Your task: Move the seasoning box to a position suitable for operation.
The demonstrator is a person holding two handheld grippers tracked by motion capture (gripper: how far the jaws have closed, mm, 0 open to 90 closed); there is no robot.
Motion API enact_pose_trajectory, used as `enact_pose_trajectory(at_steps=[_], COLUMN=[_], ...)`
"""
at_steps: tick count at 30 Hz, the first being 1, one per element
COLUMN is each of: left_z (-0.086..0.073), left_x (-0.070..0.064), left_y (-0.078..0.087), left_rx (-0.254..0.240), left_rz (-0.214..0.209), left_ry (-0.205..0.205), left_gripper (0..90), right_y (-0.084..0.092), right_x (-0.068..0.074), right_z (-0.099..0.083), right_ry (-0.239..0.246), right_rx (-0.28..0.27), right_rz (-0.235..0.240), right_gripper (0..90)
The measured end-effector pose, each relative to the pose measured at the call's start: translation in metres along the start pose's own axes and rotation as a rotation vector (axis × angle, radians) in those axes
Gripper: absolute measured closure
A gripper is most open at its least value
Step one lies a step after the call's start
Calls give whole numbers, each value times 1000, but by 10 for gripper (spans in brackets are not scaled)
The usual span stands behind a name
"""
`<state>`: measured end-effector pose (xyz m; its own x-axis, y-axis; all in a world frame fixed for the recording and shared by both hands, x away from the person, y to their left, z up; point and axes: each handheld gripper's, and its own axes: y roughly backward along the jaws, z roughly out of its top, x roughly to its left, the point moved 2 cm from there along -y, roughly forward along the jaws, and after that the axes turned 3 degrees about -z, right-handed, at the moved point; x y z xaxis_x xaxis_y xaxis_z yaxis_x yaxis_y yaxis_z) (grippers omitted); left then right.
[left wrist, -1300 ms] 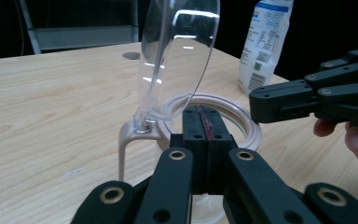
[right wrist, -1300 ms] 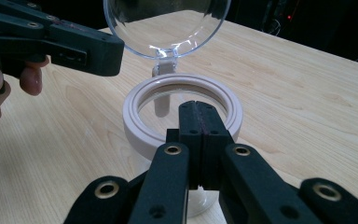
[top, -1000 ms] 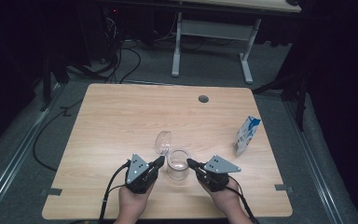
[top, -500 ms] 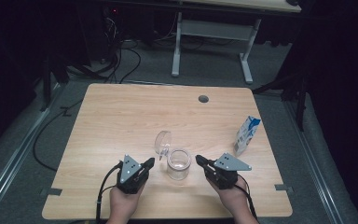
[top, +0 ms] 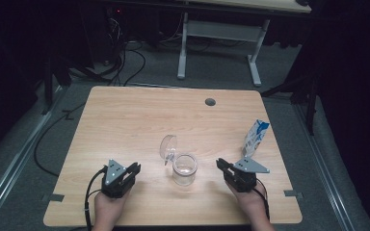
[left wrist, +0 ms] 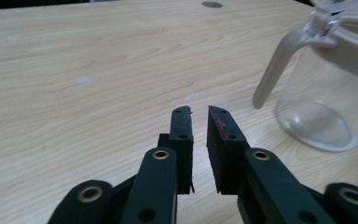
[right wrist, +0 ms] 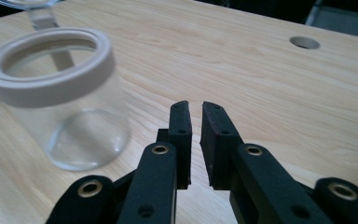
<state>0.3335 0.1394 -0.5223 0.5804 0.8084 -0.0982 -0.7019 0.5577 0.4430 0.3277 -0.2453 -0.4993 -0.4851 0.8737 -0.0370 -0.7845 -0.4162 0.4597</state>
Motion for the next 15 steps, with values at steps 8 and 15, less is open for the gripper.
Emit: enact_pose_trajectory(at_steps=[8, 15], left_z=[-6, -6], left_x=[8, 6], left_y=[1, 1], left_rx=[-3, -8], left_rz=[-1, -15], left_ry=[22, 14], left_gripper=[744, 737], right_y=[10, 25], right_x=[-22, -47], right_z=[-7, -15], right_ry=[-20, -69], right_rx=[3, 4], right_rz=[-74, -170], right_gripper=[764, 678])
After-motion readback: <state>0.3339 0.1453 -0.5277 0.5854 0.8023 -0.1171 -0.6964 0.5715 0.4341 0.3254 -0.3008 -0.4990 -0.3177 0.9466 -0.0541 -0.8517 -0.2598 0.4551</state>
